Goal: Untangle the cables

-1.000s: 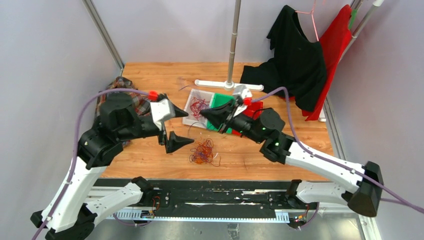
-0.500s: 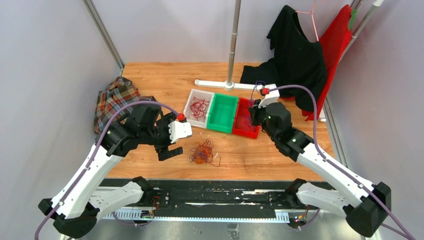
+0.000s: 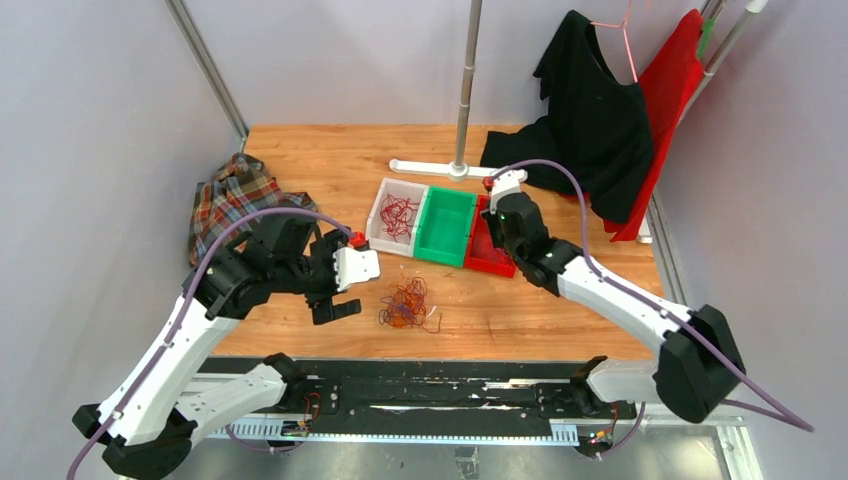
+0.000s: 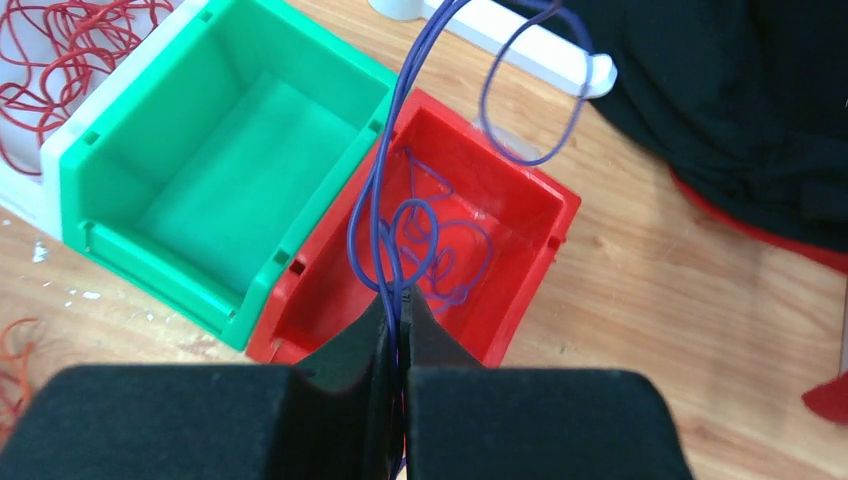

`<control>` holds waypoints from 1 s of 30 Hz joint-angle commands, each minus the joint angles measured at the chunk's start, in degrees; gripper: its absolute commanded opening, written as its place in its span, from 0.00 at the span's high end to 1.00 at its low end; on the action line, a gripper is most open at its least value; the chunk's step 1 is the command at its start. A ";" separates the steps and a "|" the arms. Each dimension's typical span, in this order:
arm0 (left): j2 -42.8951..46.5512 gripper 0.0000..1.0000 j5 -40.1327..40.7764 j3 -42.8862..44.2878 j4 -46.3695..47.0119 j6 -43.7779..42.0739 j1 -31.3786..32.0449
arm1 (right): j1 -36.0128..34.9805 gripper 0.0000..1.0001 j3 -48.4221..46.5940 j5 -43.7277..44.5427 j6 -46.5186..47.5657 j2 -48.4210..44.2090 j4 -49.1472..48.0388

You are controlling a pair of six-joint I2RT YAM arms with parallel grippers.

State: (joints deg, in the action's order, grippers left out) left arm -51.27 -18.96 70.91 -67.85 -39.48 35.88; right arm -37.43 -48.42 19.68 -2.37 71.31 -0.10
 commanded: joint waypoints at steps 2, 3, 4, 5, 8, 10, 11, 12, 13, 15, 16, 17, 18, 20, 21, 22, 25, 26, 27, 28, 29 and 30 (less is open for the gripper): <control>1.24 0.02 -1.38 1.69 -0.41 -0.80 0.33 | 1.44 0.99 -3.50 1.78 8.72 5.06 -8.82; 1.44 0.02 -1.41 1.78 -0.43 -0.85 0.33 | 1.72 0.99 -3.46 1.82 9.36 5.86 -10.11; 1.62 0.02 -1.47 1.88 -0.44 -0.78 0.33 | 2.09 0.99 -3.31 1.91 9.94 6.58 -11.15; 1.83 0.02 -1.59 1.94 -0.47 -0.72 0.33 | 2.37 0.99 -3.13 1.81 10.34 7.26 -12.16; 2.33 0.02 -1.65 1.73 -0.44 -0.82 0.33 | 3.05 0.99 -1.96 0.74 10.65 8.91 -14.05; 2.58 0.02 -1.47 1.55 -0.42 -1.18 0.33 | 3.09 0.99 -0.83 -0.69 9.75 9.48 -14.32; 2.65 0.02 -1.36 1.50 -0.41 -1.26 0.33 | 3.09 0.99 -0.09 -2.16 8.77 9.54 -14.09; 2.66 0.02 -1.27 1.51 -0.38 -1.36 0.33 | 3.13 0.99 0.58 -4.17 7.74 9.59 -13.73; 2.58 0.02 -1.26 1.58 -0.38 -1.43 0.33 | 3.03 0.99 1.11 -5.61 6.68 9.86 -13.35; 2.37 0.02 -1.33 1.84 -0.43 -1.49 0.33 | 3.04 0.99 1.40 -7.70 3.46 10.63 -10.56; 2.25 0.02 -1.41 2.05 -0.44 -1.53 0.29 | 2.98 0.99 1.40 -8.82 2.29 11.14 -9.34; 2.08 0.02 -1.43 2.37 -0.44 -1.41 0.33 | 3.01 0.99 1.34 -9.68 1.02 11.80 -8.26; 1.97 0.02 -1.50 2.53 -0.44 -1.40 0.33 | 2.98 0.99 1.28 -10.27 0.03 12.47 -7.34; 1.81 0.02 -1.73 2.70 -0.37 -1.26 0.33 | 3.03 0.99 1.28 -10.59 -1.56 13.48 -6.02; 1.73 0.02 -1.82 2.64 -0.44 -1.19 0.33 | 3.05 0.98 1.30 -10.48 -2.33 13.65 -5.75; 1.78 0.02 -1.87 2.59 -0.44 -1.12 0.33 | 3.06 0.96 1.08 -10.43 -2.82 13.74 -5.38; 2.00 0.02 -1.79 2.51 -0.46 -1.07 0.33 | 3.28 0.86 -1.51 -10.20 -3.63 13.86 -2.41; 2.08 0.02 -1.64 2.48 -0.45 -1.24 0.33 | 3.39 0.82 -2.39 -9.78 -4.06 13.79 -1.17; 2.19 0.02 -1.49 2.52 -0.44 -1.33 0.33 | 3.67 0.76 -3.13 -9.54 -4.57 13.59 -0.18; 2.26 0.02 -1.37 2.49 -0.44 -1.43 0.33 | 3.91 0.69 -3.70 -9.54 -5.18 13.21 0.61; 2.35 0.02 -1.28 2.54 -0.45 -1.47 0.33 | 4.16 0.61 -4.15 -9.69 -5.60 12.82 1.61; 2.44 0.02 -1.26 2.55 -0.51 -1.50 0.33 | 4.34 0.57 -4.48 -9.74 -6.01 12.32 2.24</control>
State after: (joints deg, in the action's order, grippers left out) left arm -49.39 -19.90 72.03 -67.92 -40.38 35.88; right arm -34.70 -49.52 10.07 -5.37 85.27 -2.22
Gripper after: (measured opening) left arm 0.978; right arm 0.357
